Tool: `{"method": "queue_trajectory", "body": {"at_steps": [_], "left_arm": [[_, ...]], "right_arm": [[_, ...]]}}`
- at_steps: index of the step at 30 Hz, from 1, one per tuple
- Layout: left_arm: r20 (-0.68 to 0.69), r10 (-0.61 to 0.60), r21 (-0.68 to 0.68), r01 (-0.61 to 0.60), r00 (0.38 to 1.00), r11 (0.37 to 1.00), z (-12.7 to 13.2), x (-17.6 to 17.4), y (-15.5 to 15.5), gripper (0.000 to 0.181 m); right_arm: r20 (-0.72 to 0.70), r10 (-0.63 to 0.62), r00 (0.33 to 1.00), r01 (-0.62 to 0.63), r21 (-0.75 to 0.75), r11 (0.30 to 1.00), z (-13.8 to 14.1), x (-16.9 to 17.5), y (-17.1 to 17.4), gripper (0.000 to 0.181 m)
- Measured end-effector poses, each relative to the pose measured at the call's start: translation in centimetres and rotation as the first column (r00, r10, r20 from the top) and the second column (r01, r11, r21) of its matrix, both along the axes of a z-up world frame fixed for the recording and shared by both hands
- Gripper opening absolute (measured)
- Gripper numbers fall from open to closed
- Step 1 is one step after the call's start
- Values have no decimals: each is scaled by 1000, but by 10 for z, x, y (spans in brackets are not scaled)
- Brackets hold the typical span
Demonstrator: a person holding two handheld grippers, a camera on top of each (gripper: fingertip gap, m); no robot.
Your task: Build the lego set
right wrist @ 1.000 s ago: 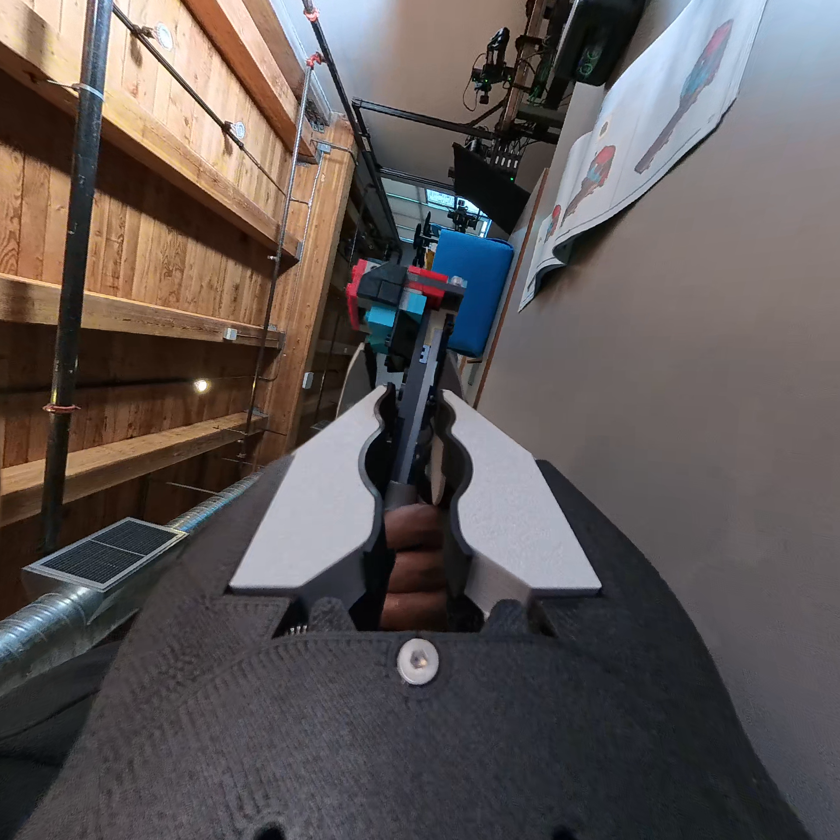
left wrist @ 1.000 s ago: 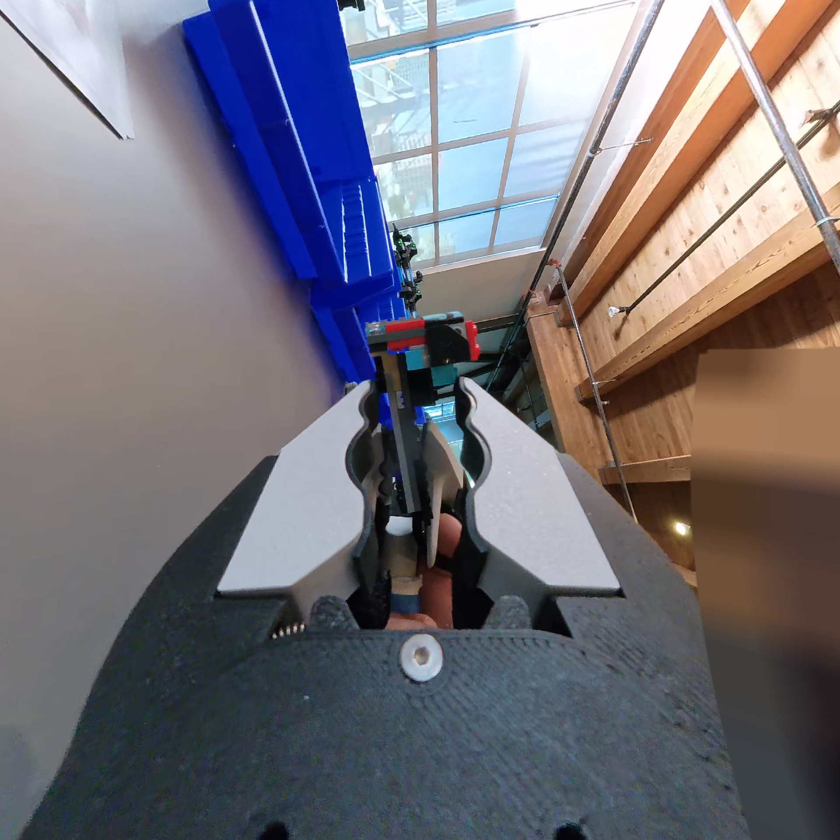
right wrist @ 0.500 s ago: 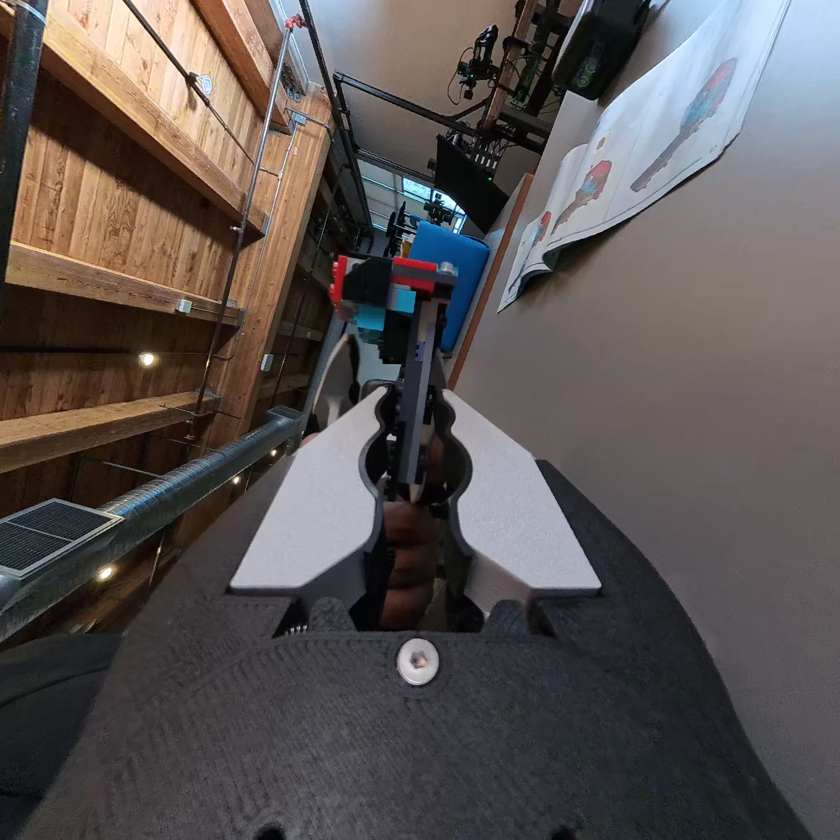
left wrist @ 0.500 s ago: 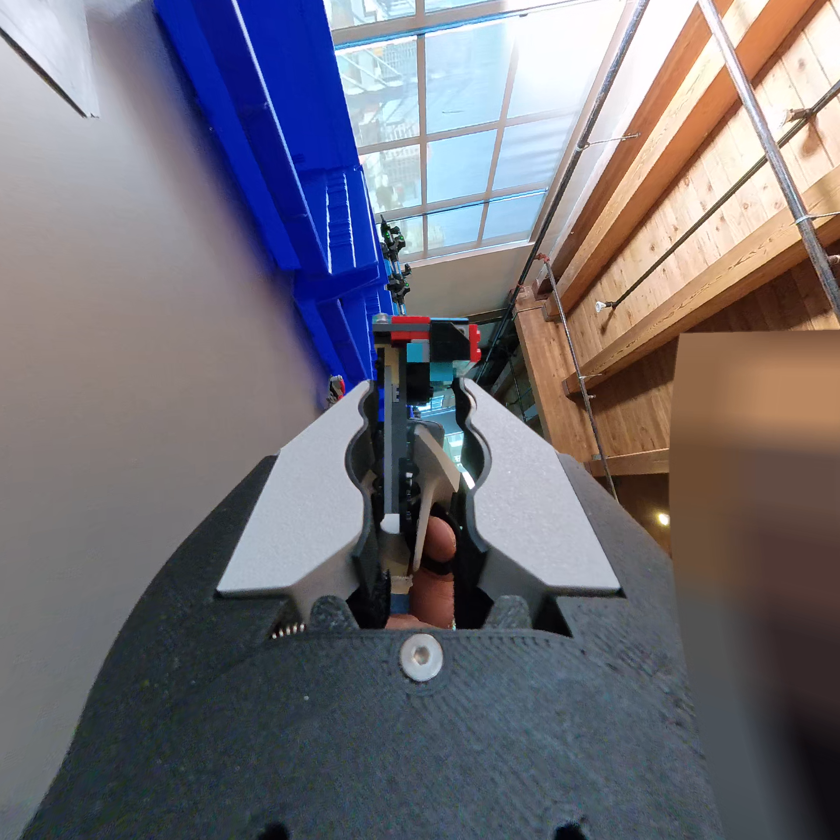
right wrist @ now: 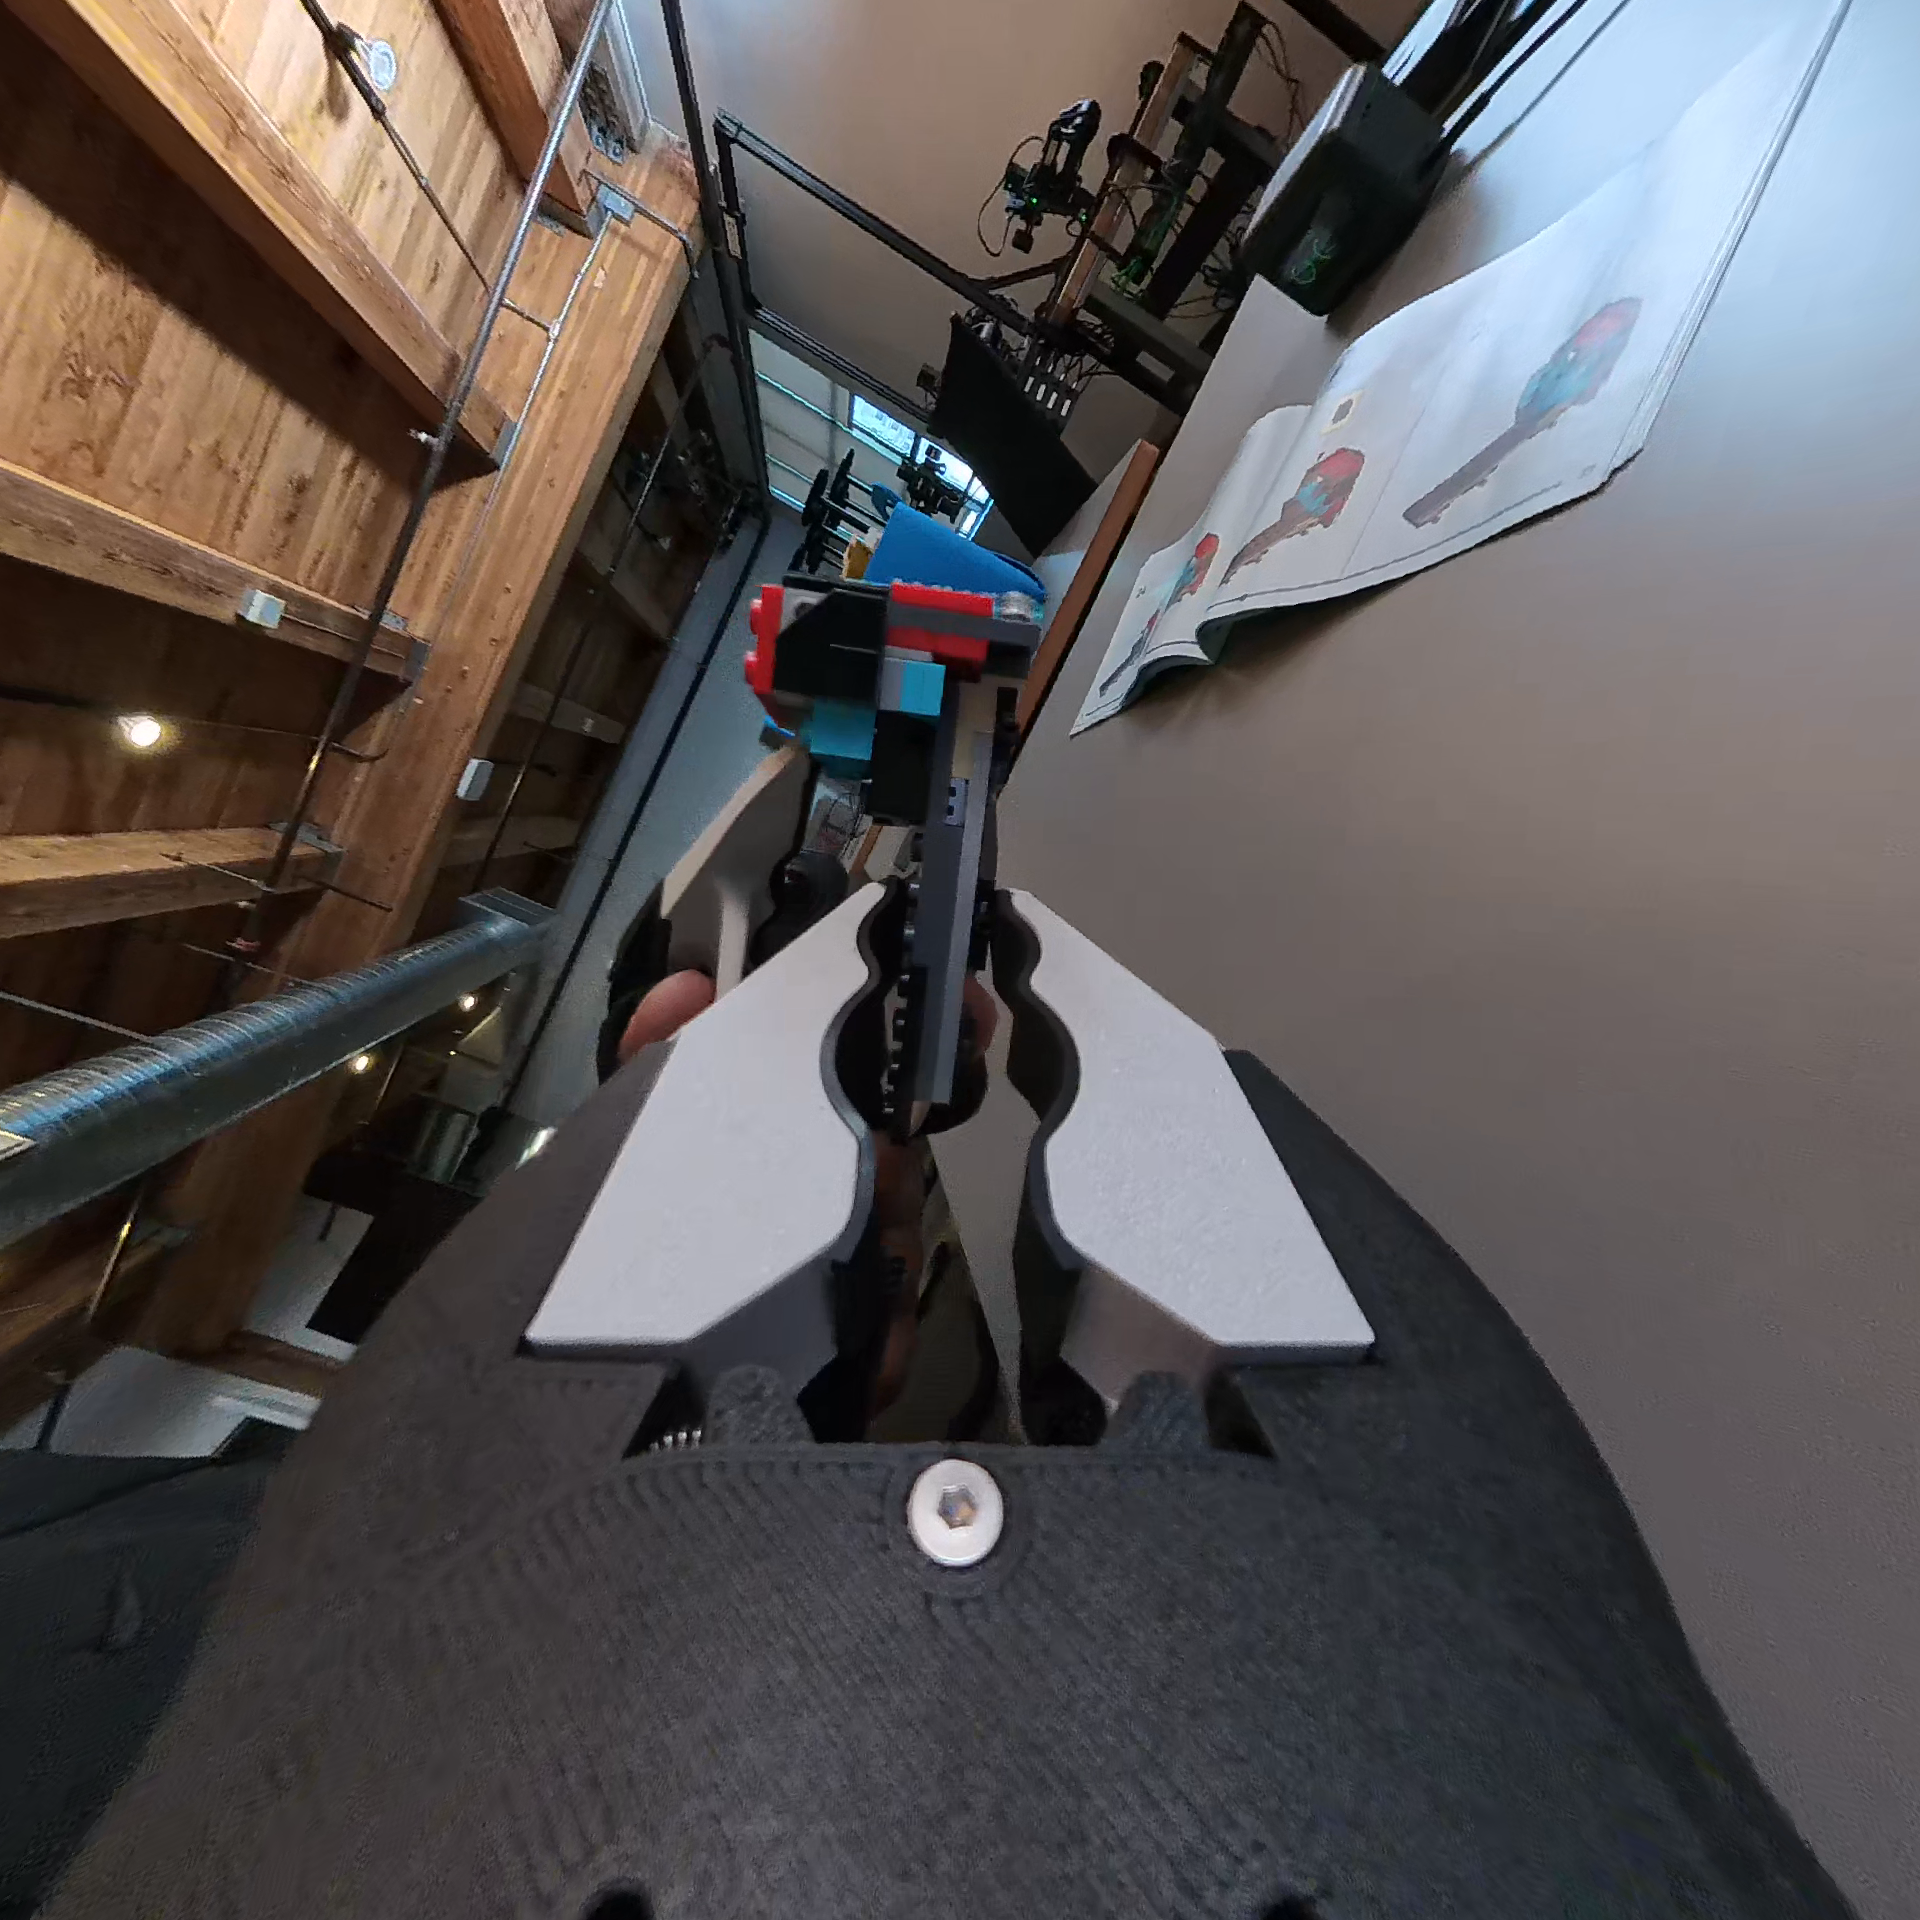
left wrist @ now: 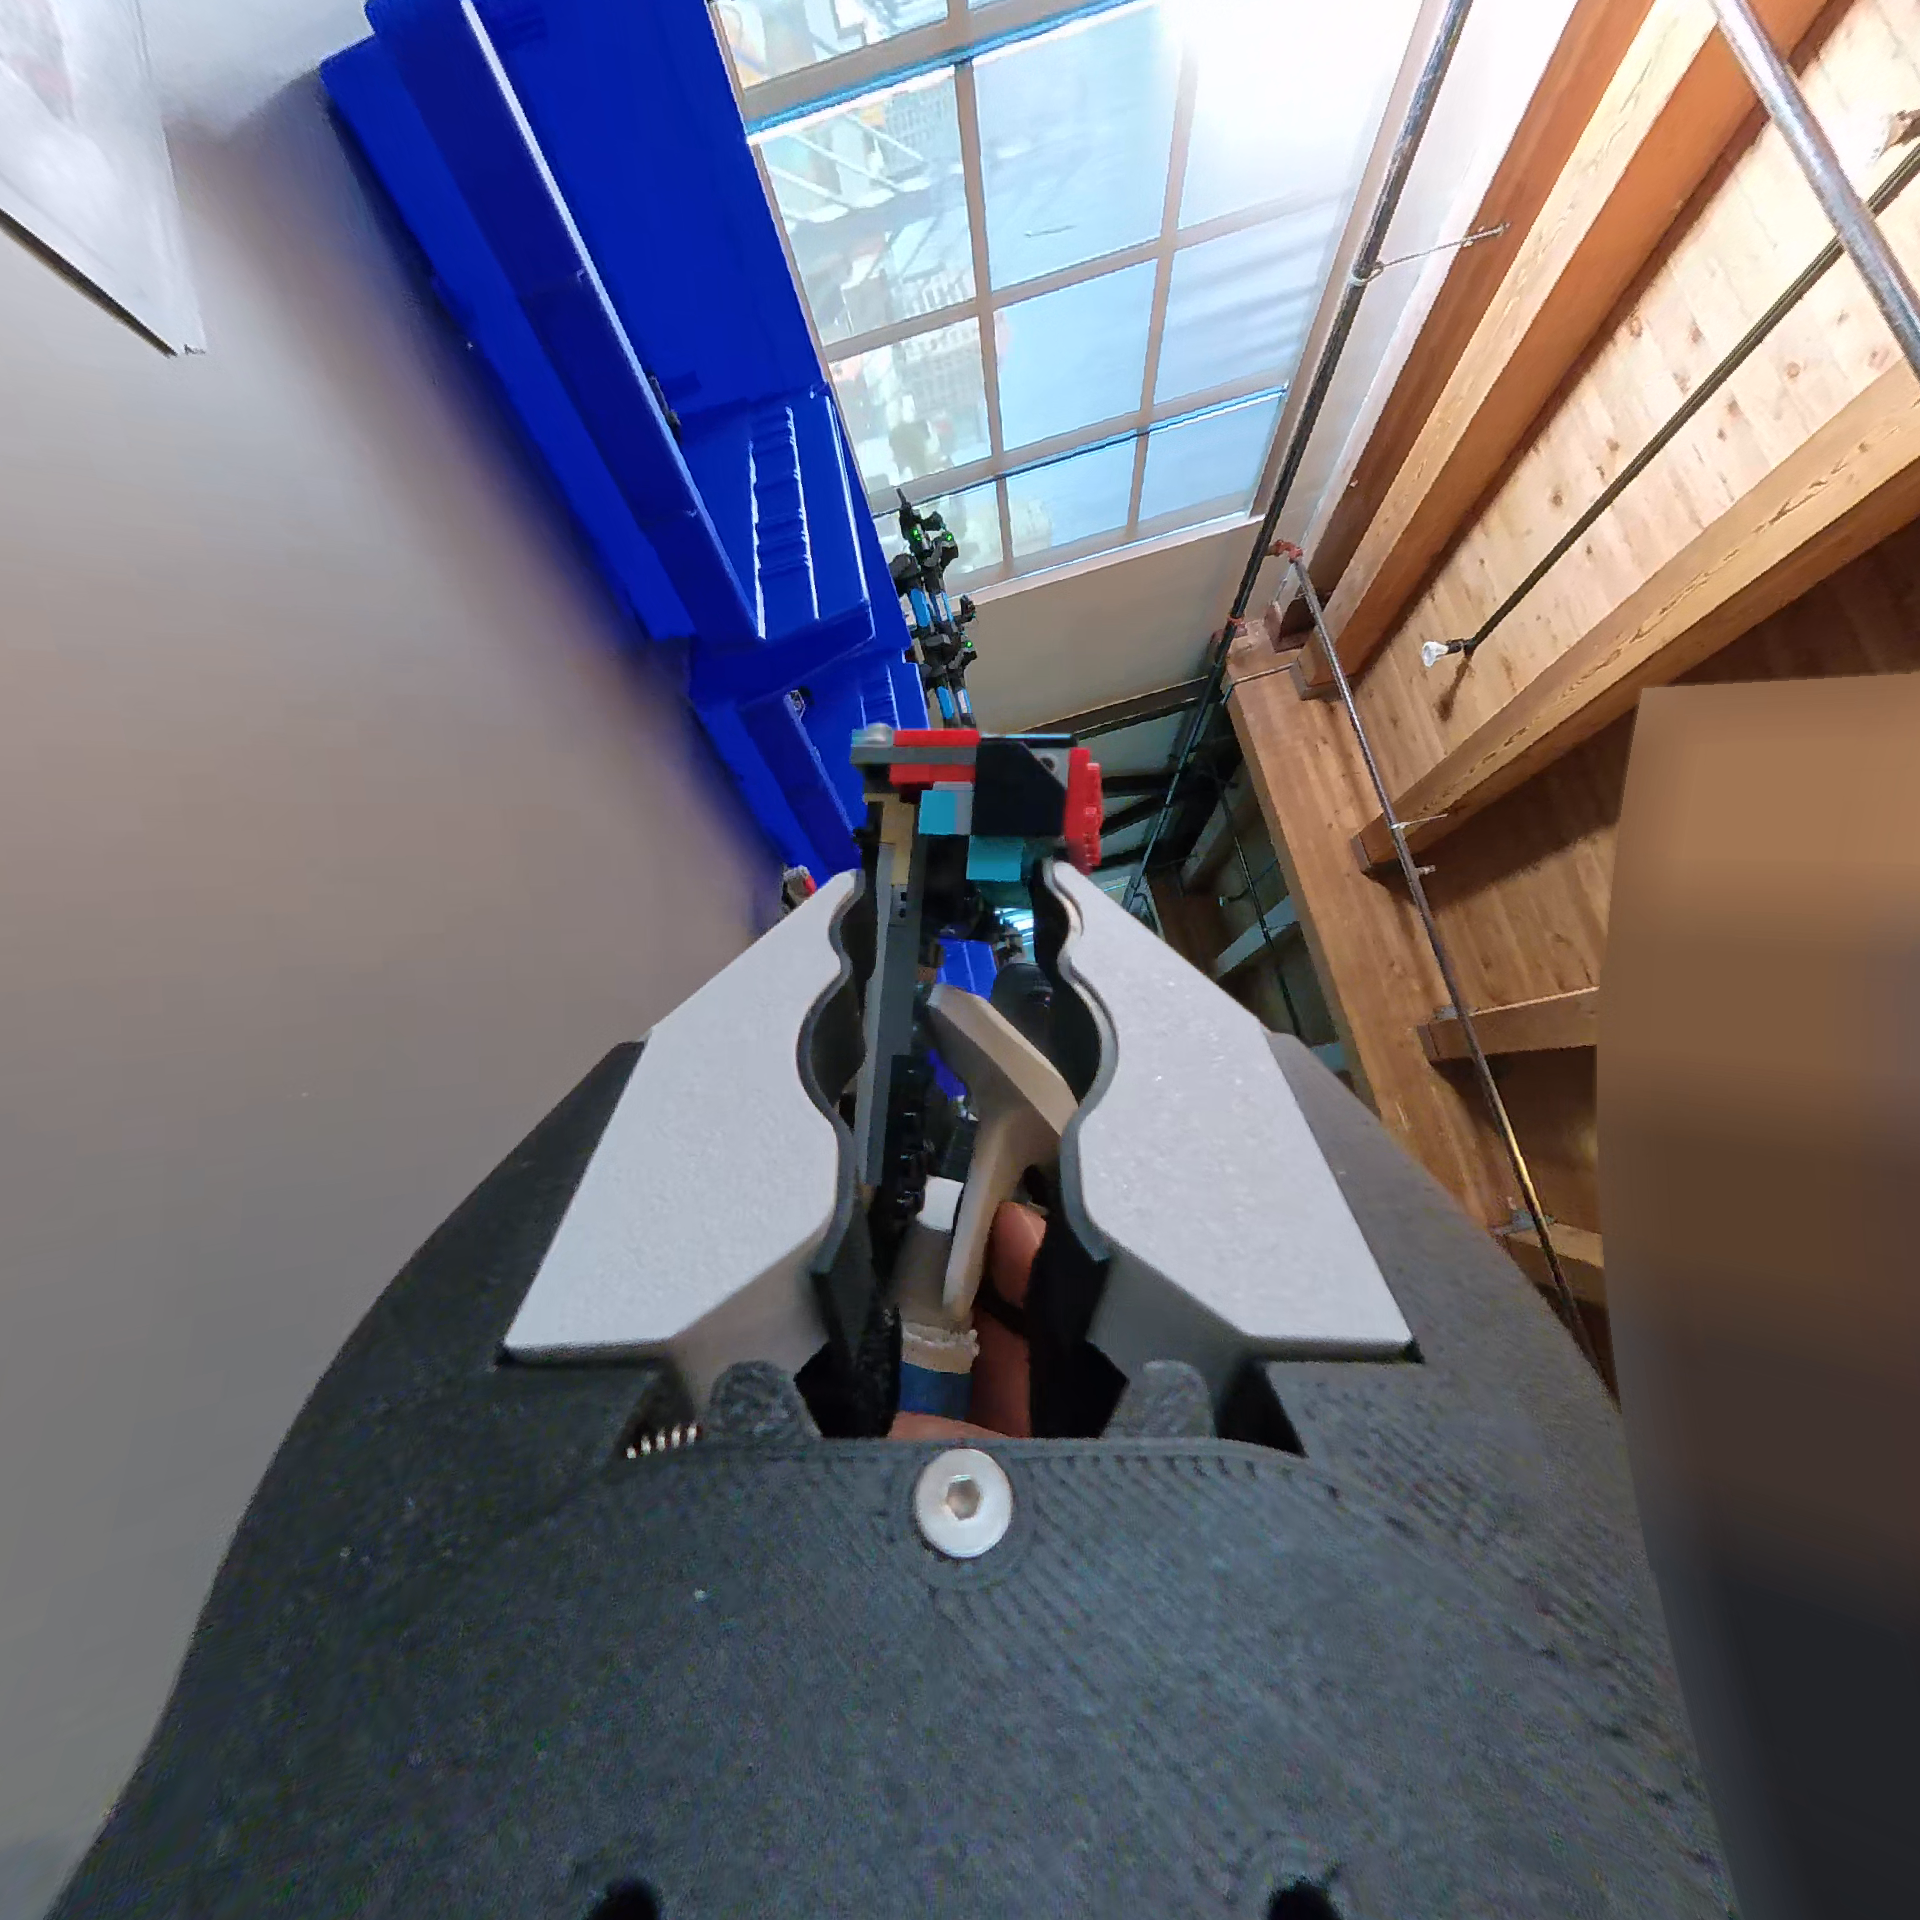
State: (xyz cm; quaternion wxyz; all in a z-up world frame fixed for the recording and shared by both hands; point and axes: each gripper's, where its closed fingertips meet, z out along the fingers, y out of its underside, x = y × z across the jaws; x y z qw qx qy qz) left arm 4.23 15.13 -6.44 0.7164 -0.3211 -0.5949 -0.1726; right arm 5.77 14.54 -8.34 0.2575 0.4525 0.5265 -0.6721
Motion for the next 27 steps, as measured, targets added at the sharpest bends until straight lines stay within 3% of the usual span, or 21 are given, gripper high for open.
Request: {"method": "queue_trajectory", "body": {"at_steps": [9, 10, 16, 21, 27], "left_arm": [[-11, 13, -23, -13, 1000, 1000, -2, 2, -3, 28], [-14, 16, -22, -16, 1000, 1000, -1, 2, -4, 18], [-20, -2, -64, 1, 1000, 998, -2, 3, -2, 19], [8, -12, 2, 12, 1000, 1000, -5, 1, -4, 23], [13, -30, 20, 29, 999, 999, -3, 2, -5, 27]], "right_arm": [[-24, -15, 1000, 16, 30, 999, -1, 1, 0, 15], [-42, -14, 999, 15, 37, 999, -2, 1, 0, 15], [36, -2, 999, 3, -13, 1000, -4, 0, 0, 15], [32, 1, 999, -1, -2, 1000, -6, 0, -1, 14], [147, 55, 988, -32, -155, 987, -1, 1, -1, 13]]}}
